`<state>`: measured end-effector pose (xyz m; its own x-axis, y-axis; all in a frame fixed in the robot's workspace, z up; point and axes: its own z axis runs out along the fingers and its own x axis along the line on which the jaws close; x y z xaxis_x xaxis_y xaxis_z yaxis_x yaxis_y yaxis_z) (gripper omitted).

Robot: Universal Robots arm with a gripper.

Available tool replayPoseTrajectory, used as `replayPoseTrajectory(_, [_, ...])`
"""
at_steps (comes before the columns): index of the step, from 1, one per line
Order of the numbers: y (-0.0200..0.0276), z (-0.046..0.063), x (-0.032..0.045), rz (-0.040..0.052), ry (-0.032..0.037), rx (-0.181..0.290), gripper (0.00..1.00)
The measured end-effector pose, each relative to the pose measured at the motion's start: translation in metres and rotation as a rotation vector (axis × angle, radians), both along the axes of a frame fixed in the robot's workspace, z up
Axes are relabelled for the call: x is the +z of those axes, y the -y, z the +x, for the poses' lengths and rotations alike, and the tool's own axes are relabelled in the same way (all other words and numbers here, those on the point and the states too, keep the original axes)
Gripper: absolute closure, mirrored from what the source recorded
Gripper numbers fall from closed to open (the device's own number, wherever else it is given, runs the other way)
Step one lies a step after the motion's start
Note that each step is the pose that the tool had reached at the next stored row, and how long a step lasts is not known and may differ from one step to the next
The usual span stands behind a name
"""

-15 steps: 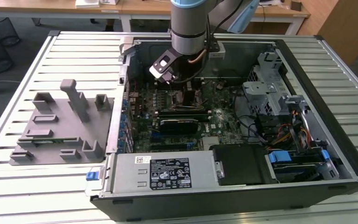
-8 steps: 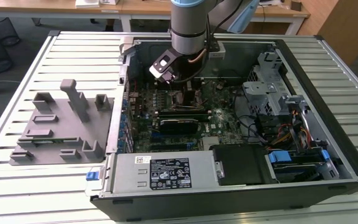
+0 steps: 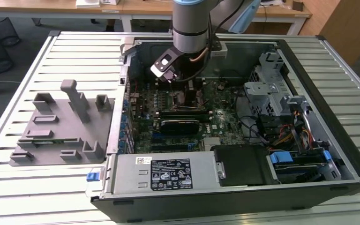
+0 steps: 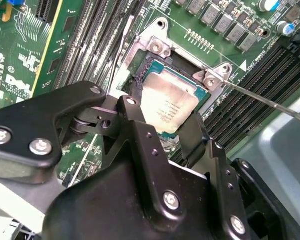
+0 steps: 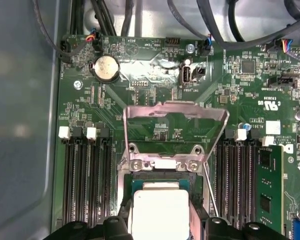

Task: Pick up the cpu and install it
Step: 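Place the cpu into insertion slot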

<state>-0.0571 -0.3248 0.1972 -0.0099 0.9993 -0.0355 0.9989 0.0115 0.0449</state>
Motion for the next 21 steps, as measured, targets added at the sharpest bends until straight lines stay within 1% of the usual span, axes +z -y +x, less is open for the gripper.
replayPoseTrajectory(7, [0.0003,0.0008,-0.0015,-0.0002,0.0,-0.001,0.47])
replayPoseTrajectory(16, [0.0024,0.0004,-0.0034,-0.0001,0.0008,-0.003,0.47])
replayPoseTrajectory(21, [0.0024,0.0004,-0.004,-0.0002,0.001,-0.006,0.47])
